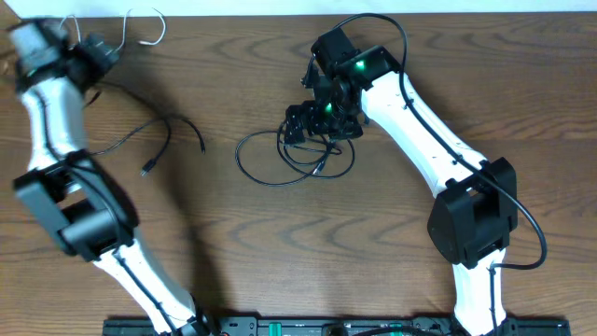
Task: Untangle cables
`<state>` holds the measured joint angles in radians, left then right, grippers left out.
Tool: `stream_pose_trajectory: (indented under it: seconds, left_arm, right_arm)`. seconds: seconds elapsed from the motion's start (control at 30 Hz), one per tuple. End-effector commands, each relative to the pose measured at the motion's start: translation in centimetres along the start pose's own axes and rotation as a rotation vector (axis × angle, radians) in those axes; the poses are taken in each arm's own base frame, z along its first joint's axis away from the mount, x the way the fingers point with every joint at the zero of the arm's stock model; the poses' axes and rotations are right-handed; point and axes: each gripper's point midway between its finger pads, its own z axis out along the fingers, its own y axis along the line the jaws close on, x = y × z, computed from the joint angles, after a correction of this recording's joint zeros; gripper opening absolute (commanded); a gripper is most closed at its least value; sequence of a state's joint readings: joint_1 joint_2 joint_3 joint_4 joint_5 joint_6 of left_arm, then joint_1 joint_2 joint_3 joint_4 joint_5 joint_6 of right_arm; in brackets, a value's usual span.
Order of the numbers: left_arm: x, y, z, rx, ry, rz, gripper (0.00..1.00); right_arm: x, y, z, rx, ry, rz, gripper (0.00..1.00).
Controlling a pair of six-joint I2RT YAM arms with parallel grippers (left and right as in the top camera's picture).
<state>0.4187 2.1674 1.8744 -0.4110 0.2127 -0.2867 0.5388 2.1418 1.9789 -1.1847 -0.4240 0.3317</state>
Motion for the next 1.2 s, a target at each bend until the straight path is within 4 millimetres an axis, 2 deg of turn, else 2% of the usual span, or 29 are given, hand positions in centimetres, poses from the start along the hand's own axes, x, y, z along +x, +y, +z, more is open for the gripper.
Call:
stream_pose_trajectory:
  seconds: [0.0,0.1,0.27,0.43,0.63,0.8,0.9,0.97,1.17]
  left_arm:
    - [-0.7,0.1,-0.1,-0.173,-0.071,0.100,0.95]
    - [1.1,0.3,2.2,-0.189,-0.031,0.113,0.96]
    - [4.4,2.1,5.9,-0.219,0.050,0.132,0.96]
    - [5.8,3.2,8.3,-0.234,0.059,0.135,0.96]
    - [5.4,3.8,9.6,-0.249,0.012,0.135,0.96]
    - [5.9,5.1,10.7,-0.296,0.000,0.107,0.96]
    - [6.6,5.8,11.3,-0.308,0.014,0.099,0.77]
    - [6.7,6.2,11.5,-0.313,0.017,0.096,0.71]
    - [6.3,7.3,11.4,-0.322,0.009,0.082,0.70]
  right_arm:
    - [0.0,0.5,-1.4,-0.005,-0.027,0.002,0.99]
    - [0.4,0.4,-1.4,-0.001,-0.013,-0.003,0.99]
    - [1.0,0.2,-1.4,0.007,0.008,-0.013,0.99]
    - [1.1,0.2,-1.4,0.009,0.016,-0.009,0.99]
    - [1.6,0.1,-1.4,0.015,0.035,-0.001,0.99]
    - [2.0,0.0,-1.4,0.020,0.048,0.005,0.99]
    - [2.1,0.0,-1.4,0.021,0.052,0.004,0.99]
    - [2.1,0.1,-1.4,0.021,0.052,0.004,0.99]
    - [2.1,0.1,-1.3,0.020,0.052,0.005,0.99]
